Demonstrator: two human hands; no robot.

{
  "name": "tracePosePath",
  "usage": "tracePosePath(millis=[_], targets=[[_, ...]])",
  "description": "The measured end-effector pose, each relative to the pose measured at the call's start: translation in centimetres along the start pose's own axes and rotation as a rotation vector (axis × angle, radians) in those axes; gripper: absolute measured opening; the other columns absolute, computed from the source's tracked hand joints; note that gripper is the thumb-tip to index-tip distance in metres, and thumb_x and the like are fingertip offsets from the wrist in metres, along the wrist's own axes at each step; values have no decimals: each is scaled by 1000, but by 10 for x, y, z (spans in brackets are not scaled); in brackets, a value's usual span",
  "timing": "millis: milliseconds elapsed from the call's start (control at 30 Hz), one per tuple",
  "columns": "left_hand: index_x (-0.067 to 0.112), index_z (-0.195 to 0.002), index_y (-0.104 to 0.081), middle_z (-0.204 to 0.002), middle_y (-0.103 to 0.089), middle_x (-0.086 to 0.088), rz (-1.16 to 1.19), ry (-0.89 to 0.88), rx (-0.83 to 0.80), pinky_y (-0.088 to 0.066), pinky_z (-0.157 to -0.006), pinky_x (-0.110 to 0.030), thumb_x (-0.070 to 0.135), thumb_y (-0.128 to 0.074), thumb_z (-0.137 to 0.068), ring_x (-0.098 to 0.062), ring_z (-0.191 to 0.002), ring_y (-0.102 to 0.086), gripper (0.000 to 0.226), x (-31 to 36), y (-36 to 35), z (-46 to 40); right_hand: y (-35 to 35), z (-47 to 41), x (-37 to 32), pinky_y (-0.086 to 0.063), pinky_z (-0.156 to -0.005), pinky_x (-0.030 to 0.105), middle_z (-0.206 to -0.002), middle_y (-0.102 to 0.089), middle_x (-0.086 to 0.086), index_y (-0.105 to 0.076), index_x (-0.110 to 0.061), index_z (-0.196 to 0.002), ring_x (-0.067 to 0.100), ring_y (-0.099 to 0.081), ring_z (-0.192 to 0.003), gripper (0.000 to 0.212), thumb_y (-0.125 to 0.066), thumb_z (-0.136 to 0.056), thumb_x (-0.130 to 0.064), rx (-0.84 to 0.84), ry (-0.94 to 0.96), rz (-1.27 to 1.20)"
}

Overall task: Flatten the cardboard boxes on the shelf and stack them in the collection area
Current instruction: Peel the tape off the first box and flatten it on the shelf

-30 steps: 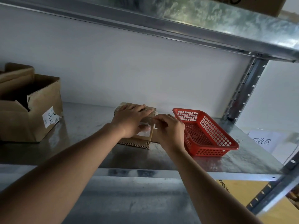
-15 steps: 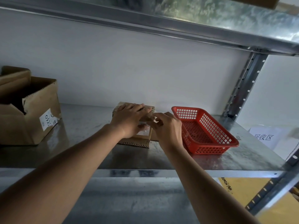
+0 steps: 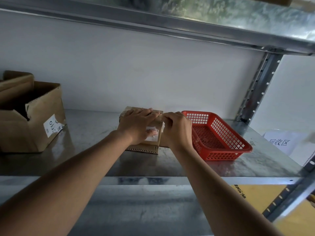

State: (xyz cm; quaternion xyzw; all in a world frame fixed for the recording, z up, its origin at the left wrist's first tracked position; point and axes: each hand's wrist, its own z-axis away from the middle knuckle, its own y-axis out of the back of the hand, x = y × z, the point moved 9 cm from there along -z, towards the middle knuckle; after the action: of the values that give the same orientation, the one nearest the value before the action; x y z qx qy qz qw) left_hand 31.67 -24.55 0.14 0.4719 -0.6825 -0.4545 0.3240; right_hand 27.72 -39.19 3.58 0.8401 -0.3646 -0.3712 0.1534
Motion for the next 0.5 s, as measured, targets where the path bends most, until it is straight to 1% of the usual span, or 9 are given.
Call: tracePosePath(millis=[67, 100, 133, 167, 200, 233, 333, 433, 500], targets=[[40, -163, -19, -169, -25, 11, -2, 9, 24, -18, -125, -47, 62, -55, -98, -19, -155, -25, 77, 3, 1, 0, 0, -3, 7, -43, -64, 33, -82, -70, 12, -77, -8, -86, 21, -57, -70, 22, -58, -97, -6, -13, -34, 12], [39, -163, -20, -169, -25, 10, 0, 17, 31, -18, -124, -46, 62, -55, -98, -19, -155, -25, 78, 5, 1, -1, 2, -3, 10, -47, -67, 33, -87, -73, 13, -78, -8, -96, 22, -61, -74, 20, -58, -98, -6, -11, -46, 13], [38, -163, -20, -170, -25, 9, 3, 26, 36, -18, -124, -46, 62, -55, -98, -19, -155, -25, 78, 7, 1, -2, 5, -4, 12, -53, -72, 34, -95, -76, 13, -77, -9, -112, 23, -67, -82, 23, -59, -99, -7, -8, -60, 14], [36, -163, -21, -170, -25, 8, 5, 35, 42, -18, -124, -45, 62, -55, -98, -19, -155, -26, 78, 11, 1, -4, 7, -4, 14, -56, -78, 34, -101, -77, 12, -72, -11, -127, 23, -70, -89, 31, -60, -98, -8, -11, -73, 17], [35, -163, -22, -170, -25, 8, 5, 41, 49, -19, -124, -45, 62, -56, -97, -19, -155, -26, 78, 14, 1, -6, 9, -4, 16, -58, -82, 33, -101, -78, 10, -70, -12, -132, 23, -72, -92, 36, -62, -97, -9, -18, -82, 17], [33, -162, -23, -169, -26, 7, 5, 46, 53, -19, -123, -45, 62, -56, -97, -20, -155, -27, 79, 18, 0, -8, 11, -6, 19, -58, -82, 33, -101, -78, 9, -71, -13, -131, 23, -73, -92, 36, -63, -95, -10, -21, -87, 22], [32, -161, -26, -169, -28, 6, 1, 53, 49, -20, -123, -45, 63, -56, -97, -22, -154, -29, 77, 27, -1, -16, 20, -15, 29, -60, -79, 34, -102, -79, 9, -77, -13, -117, 23, -73, -90, 26, -64, -96, -11, -13, -113, 53], [32, -158, -32, -167, -32, 7, -16, 64, 48, -22, -124, -46, 65, -57, -95, -24, -152, -33, 75, 36, 0, -25, 29, -23, 46, -60, -80, 35, -106, -79, 9, -79, -11, -114, 23, -72, -93, 25, -61, -97, -6, -30, -147, 78], [33, -157, -35, -166, -34, 7, -22, 61, 47, -23, -123, -46, 66, -58, -95, -24, -151, -35, 74, 43, 1, -29, 36, -30, 63, -58, -73, 31, -100, -79, 7, -81, -11, -104, 21, -72, -88, 24, -61, -95, -2, -47, -191, 107]])
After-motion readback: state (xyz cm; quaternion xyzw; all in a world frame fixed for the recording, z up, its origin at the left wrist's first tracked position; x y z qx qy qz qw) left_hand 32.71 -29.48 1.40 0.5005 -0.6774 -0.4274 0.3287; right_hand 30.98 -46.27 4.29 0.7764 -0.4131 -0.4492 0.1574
